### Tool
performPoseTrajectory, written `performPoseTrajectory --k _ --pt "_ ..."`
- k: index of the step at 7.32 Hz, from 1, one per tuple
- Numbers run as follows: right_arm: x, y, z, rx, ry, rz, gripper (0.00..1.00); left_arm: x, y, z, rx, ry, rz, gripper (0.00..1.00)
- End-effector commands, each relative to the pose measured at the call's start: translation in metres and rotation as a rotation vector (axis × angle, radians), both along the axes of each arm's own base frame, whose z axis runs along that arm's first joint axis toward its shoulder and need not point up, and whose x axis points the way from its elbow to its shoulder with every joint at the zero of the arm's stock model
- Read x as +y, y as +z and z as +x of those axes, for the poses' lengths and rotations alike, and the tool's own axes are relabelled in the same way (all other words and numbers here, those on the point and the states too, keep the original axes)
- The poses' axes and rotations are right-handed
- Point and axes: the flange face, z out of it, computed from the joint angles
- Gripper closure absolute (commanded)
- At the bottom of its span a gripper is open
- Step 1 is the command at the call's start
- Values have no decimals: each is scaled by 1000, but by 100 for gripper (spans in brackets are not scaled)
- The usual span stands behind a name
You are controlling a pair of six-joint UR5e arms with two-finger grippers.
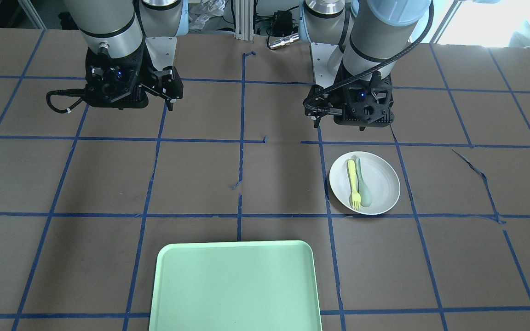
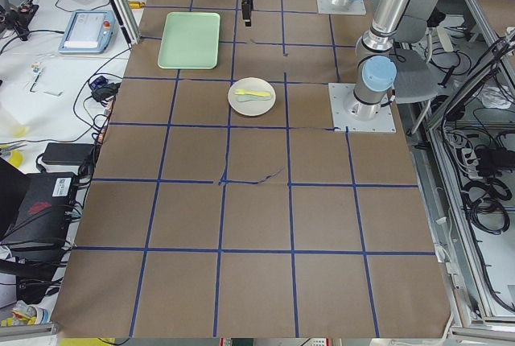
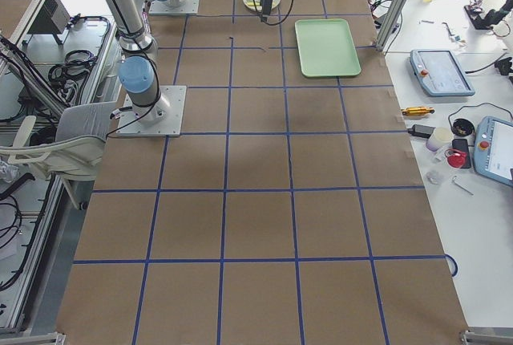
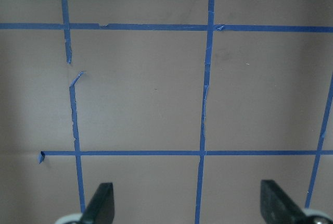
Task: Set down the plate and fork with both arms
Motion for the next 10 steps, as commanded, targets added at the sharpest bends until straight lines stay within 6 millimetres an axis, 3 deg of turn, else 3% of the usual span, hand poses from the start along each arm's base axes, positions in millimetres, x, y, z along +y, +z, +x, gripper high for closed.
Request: performPoseTrajectory --k 1,5,7,9,10 --pt "-1 -2 0 0 -5 3 0 0 0 0 -2 1 0 0" --pt "-2 -1 1 -1 -13 2 0 2 3 0 0 2 -5 0" --pt "1 -3 12 -1 7 2 0 0 -2 0 -2 1 4 0" --pt "7 14 13 -4 -62 -34 0 10 -15 0 -14 -4 32 0" --pt "9 14 24 -3 -38 -34 0 12 -16 1 -19 -4 34 0"
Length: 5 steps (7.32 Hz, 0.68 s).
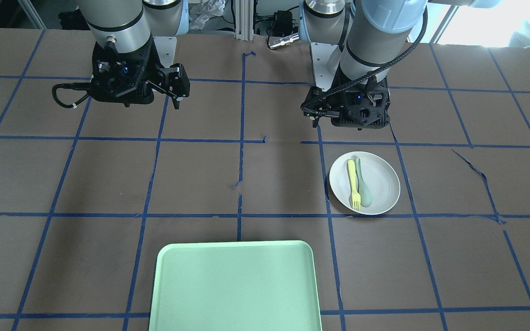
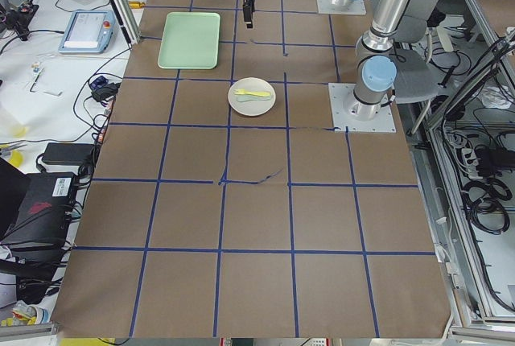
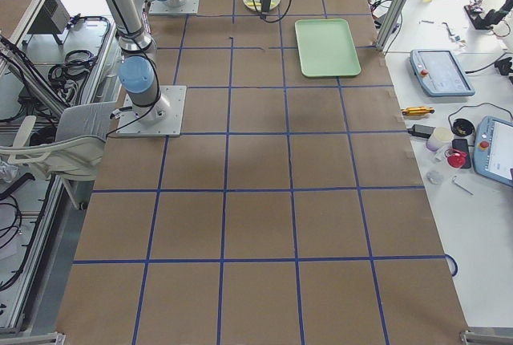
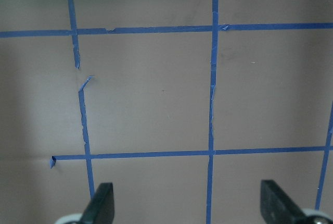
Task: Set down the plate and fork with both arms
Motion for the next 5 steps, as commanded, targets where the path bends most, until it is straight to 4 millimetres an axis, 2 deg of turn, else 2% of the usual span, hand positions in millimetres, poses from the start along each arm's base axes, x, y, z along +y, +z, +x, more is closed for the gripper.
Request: performPoseTrajectory --k 1,3,5 --pt "10 4 22 1 28 -10 0 5 -3 1 -8 -4 4 0" --pt "27 3 53 0 50 -8 0 7 0 2 -6 0 -2 0" --pt "32 -1 63 7 59 -1 0 1 -9 2 -9 -4 16 0"
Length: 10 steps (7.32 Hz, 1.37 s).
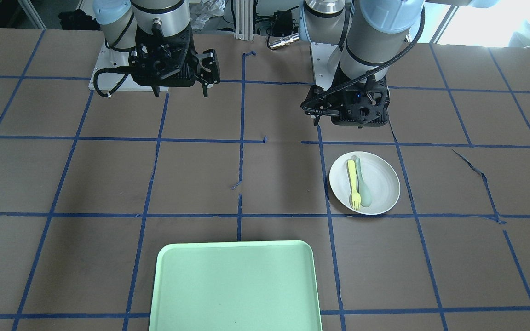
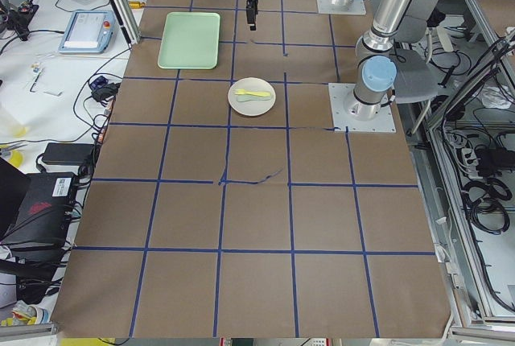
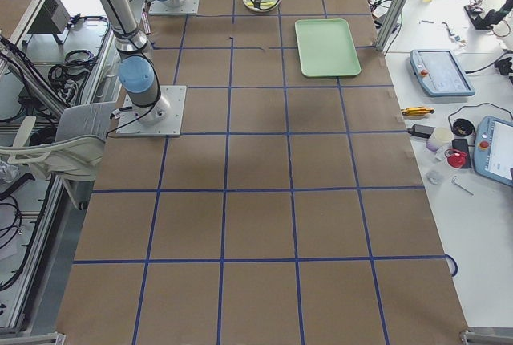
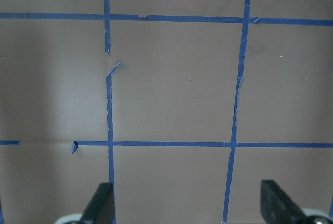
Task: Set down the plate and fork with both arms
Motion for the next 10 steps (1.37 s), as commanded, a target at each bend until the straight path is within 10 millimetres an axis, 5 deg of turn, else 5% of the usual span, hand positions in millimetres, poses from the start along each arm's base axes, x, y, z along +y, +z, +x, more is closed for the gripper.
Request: performPoseTrajectory --k 1,5,10 --pt "-1 -11 8 10 1 20 0 -5 -7 2 2 -5 15 0" --pt "-10 -12 5 3 3 -3 0 -7 -12 4 1 -3 30 0" --pt "-24 -16 -6 -40 -3 23 0 -11 5 20 20 35 -7 0"
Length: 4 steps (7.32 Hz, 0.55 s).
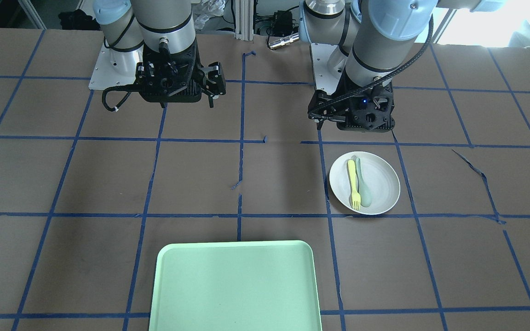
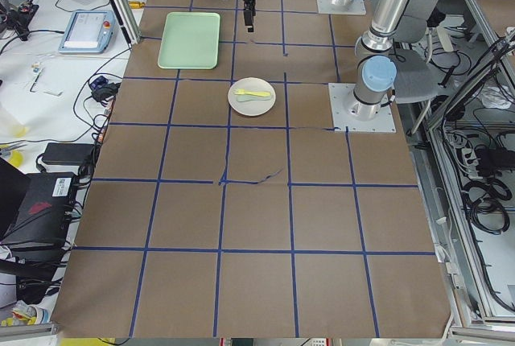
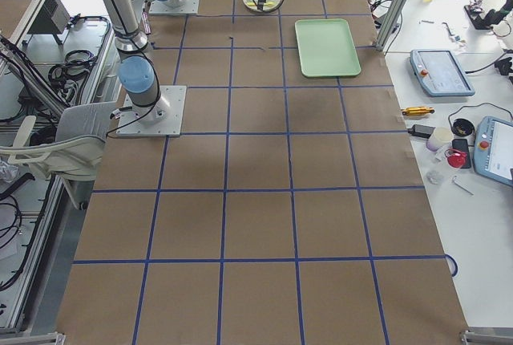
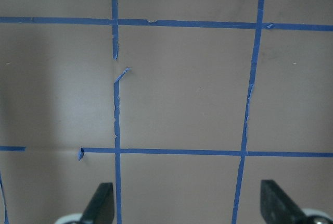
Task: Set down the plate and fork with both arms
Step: 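Raise the right gripper while moving the left gripper beside the white plate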
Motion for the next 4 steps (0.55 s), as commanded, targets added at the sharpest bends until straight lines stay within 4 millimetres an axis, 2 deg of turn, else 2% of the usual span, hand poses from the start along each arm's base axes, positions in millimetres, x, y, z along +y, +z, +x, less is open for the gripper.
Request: performPoseTrajectory --k 1,2,4 --pt "-12 1 -25 -1 -41 4 0 -3 -1 8 3 15 4 0" --pt "-19 4 -43 -3 -52 0 0 -3 -1 9 3 17 2 0" --pt "-25 4 -57 2 -68 -2 0 -4 10 18 0 33 -24 0"
